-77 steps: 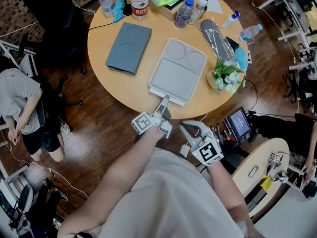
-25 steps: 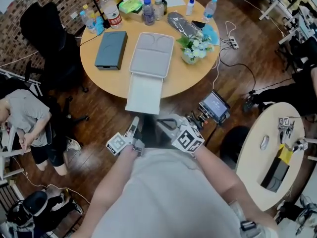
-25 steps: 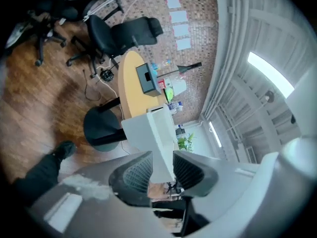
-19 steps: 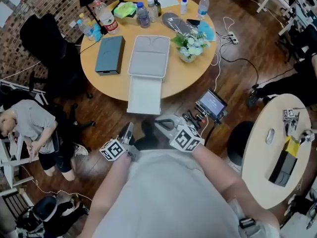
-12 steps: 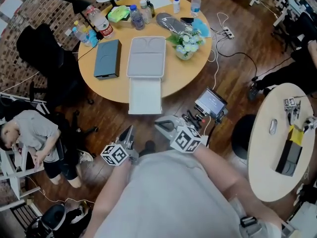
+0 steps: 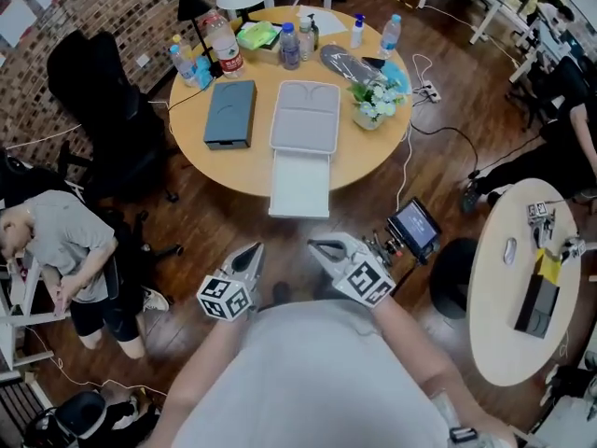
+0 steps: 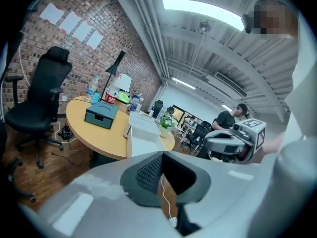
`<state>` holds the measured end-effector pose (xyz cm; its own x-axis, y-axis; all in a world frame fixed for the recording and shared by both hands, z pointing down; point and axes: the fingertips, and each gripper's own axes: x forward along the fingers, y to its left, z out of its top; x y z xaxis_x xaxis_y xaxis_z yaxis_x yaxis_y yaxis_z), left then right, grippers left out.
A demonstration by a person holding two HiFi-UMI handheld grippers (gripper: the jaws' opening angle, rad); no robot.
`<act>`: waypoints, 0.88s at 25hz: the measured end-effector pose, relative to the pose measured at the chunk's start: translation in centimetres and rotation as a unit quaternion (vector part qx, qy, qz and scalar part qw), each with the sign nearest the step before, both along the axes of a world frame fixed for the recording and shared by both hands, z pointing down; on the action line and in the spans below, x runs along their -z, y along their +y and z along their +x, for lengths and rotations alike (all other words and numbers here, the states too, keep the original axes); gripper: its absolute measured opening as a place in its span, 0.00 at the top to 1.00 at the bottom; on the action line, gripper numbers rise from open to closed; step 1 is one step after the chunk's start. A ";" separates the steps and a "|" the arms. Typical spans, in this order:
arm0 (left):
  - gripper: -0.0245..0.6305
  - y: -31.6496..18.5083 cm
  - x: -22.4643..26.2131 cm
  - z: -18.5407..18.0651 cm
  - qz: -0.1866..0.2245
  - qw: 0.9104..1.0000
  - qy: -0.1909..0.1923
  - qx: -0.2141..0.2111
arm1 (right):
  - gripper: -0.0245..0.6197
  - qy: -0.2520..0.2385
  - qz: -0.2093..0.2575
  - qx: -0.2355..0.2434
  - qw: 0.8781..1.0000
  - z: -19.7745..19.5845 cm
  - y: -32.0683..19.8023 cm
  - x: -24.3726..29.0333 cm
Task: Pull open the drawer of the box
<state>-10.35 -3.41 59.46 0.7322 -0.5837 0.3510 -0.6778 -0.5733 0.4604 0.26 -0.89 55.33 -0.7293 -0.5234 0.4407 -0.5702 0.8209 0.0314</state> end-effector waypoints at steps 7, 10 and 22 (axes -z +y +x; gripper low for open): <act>0.96 2.3 3.1 -0.4 0.044 0.997 0.013 -0.060 | 0.95 -0.018 0.013 -0.032 0.999 -3.5 2.2 3.1; 0.96 3.0 4.7 -0.7 0.064 0.994 0.013 -0.086 | 0.95 -0.037 0.016 -0.053 0.998 -4.5 3.3 4.1; 0.96 6.8 6.6 -0.8 0.112 0.979 0.034 -0.167 | 0.95 -0.078 0.004 -0.101 0.992 -6.3 7.2 5.2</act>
<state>-11.17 3.38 52.87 0.9122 -0.3654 0.1855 -0.4083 -0.8490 0.3352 -6.06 6.34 50.12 -0.6677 -0.6689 0.3267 -0.7218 0.6891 -0.0642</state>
